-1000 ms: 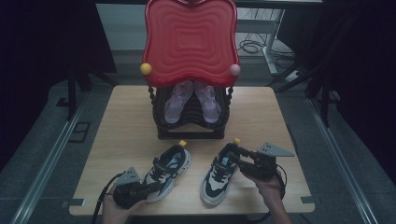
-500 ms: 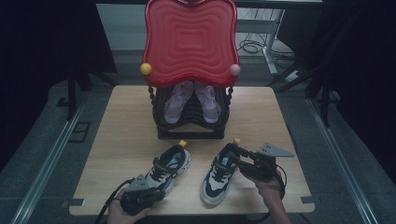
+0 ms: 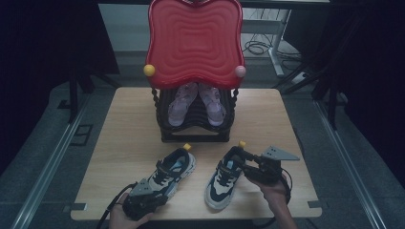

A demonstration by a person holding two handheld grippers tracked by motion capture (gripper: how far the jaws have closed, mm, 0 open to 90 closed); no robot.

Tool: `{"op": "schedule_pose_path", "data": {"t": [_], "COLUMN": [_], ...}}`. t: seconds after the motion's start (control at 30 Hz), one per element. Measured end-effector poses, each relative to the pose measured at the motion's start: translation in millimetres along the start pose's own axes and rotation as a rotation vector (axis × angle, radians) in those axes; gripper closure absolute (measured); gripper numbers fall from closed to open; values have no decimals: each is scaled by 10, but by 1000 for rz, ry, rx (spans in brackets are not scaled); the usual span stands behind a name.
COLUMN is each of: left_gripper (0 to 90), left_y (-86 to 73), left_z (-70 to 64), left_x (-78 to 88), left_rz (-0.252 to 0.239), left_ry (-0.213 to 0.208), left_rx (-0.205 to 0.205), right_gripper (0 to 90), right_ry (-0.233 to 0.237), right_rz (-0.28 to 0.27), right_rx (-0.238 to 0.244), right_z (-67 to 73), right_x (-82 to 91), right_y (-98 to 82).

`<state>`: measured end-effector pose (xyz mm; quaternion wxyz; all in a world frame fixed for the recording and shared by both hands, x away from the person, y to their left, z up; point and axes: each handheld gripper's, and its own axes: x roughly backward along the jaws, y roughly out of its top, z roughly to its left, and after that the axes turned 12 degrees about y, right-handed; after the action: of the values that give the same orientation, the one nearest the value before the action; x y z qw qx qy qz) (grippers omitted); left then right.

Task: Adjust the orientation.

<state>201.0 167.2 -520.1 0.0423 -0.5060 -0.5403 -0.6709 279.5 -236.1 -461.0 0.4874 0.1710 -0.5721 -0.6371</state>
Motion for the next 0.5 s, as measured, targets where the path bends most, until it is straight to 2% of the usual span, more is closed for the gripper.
{"op": "schedule_pose_path", "data": {"t": [0.23,0.5], "left_gripper": [893,894], "left_y": [19,2], "left_z": [-80,35], "left_x": [-52,-75], "left_rz": [26,59], "left_ry": [-34,-9], "left_rx": [-28,-16], "right_gripper": [518,518], "right_ry": [-1,-1], "right_rz": [-5,-8], "right_rx": [-2,1], "right_z": [-4,1], "right_x": [4,17], "right_y": [12,16]}}
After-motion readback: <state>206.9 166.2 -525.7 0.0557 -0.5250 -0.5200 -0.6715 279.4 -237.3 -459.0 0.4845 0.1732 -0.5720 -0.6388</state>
